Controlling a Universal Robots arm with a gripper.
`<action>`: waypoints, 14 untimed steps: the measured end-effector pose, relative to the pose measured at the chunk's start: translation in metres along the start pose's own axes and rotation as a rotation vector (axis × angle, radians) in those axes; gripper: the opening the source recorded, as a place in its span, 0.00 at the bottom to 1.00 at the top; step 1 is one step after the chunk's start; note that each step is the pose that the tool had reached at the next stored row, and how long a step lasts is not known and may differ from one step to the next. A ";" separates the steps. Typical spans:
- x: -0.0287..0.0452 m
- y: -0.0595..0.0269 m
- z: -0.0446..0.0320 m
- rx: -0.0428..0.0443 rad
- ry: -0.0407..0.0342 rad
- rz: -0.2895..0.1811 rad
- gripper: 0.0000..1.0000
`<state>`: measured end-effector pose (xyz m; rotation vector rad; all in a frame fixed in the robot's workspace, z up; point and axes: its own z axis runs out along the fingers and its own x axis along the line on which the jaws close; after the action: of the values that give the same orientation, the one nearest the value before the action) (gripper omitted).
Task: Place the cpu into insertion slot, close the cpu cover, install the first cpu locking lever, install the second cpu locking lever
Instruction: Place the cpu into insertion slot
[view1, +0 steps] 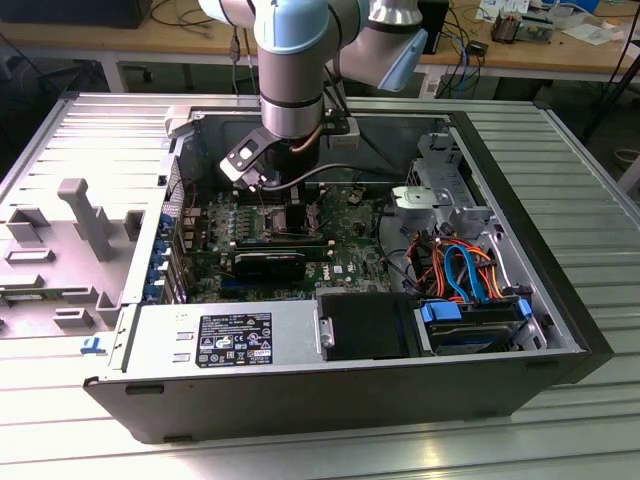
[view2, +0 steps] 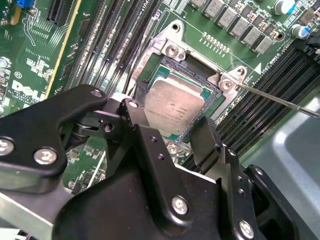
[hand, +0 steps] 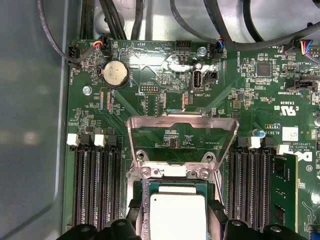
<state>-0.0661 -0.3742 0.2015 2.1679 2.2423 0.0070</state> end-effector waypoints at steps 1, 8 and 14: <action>-0.0001 0.0000 -0.0001 0.0002 0.0001 0.000 0.62; -0.0004 0.0000 -0.0025 0.0002 0.0004 0.000 0.62; -0.0005 0.0001 -0.0045 0.0001 0.0008 0.000 0.62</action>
<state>-0.0661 -0.3746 0.2059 2.1682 2.2429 0.0077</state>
